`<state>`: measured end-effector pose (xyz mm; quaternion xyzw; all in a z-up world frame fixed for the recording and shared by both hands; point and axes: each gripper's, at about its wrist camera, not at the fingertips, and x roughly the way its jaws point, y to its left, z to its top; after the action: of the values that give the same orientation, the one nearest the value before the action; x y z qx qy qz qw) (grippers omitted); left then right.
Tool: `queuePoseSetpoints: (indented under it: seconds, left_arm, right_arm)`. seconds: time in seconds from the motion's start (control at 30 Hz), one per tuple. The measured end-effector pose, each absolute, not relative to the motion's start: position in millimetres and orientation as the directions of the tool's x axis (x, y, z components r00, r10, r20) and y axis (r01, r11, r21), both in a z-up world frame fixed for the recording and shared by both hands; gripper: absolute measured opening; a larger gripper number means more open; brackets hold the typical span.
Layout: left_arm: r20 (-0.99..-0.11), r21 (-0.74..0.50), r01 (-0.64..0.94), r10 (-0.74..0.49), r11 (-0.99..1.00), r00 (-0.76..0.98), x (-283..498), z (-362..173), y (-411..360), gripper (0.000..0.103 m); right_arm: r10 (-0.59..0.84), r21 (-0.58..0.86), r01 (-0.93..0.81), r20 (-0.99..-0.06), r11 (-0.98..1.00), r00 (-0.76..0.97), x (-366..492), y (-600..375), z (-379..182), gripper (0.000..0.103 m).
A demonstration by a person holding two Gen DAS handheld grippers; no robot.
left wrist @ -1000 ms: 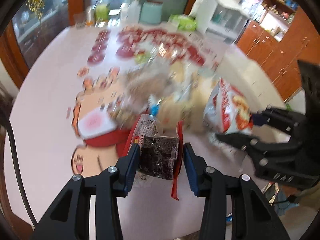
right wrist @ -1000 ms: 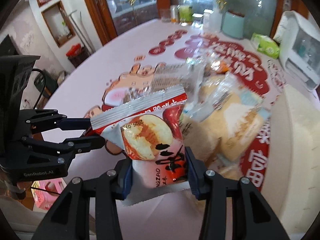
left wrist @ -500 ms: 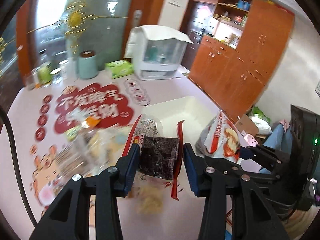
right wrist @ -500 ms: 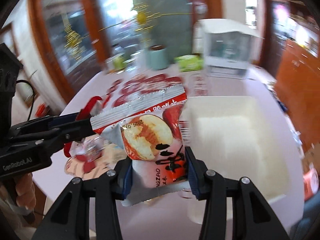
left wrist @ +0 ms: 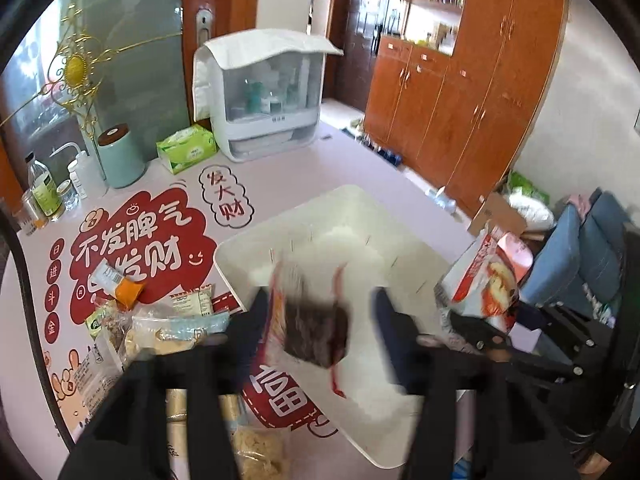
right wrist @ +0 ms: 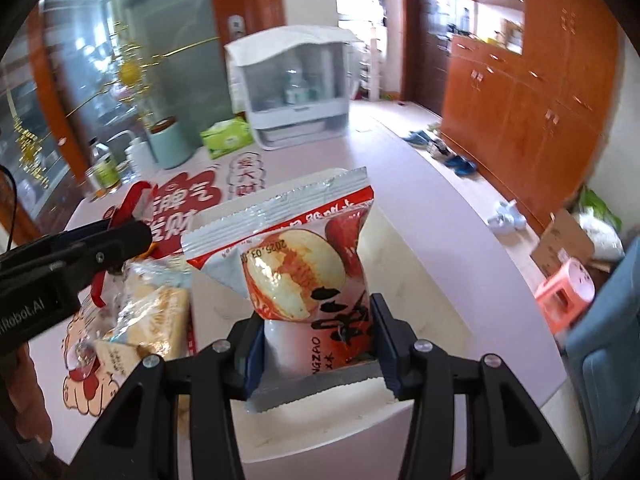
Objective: Organize snacks
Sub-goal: 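Carry both packets over the white tray and open both tools to drop them, then grasp the clear pastry bag with right tool while left tool grasps the nut packet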
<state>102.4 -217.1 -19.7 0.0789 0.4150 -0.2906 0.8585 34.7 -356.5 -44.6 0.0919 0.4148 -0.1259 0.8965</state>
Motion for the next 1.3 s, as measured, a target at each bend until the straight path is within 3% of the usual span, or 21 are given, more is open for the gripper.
queuePoseSetpoints:
  seconds: [0.03,0.07,0.2,0.3,0.87,1.3]
  left_arm:
    - [-0.764,-0.093,0.556,-0.418,0.826,0.491,101,-21,-219,0.094]
    - [-0.765,-0.082,0.546,-0.404,0.834,0.501,100,-22,-219,0.096]
    - [-0.778,-0.057,0.539,-0.375,0.841,0.504,97,-27,-220,0.096]
    - [-0.792,-0.052,0.527,-0.356,0.849,0.496,96,-31,-216,0.096]
    - [-0.751,-0.061,0.444,-0.334,0.894,0.569,69,-10,-176,0.096]
    - [-0.709,0.025,0.337,-0.221,0.941,0.670,55,-1,-107,0.096]
  right_arm:
    - [-0.158,0.061,0.318,-0.769,0.946,0.619,32,-360,-47,0.048]
    - [-0.165,0.063,0.334,-0.774,0.941,0.611,31,-364,-49,0.049]
    - [-0.185,0.070,0.369,-0.770,0.927,0.611,24,-369,-53,0.063]
    - [-0.206,0.065,0.383,-0.753,0.922,0.624,19,-371,-50,0.068]
    - [-0.151,0.146,0.363,-0.724,0.921,0.674,3,-369,-33,0.069]
    - [-0.072,0.159,0.250,-0.694,0.955,0.716,10,-320,-15,0.069]
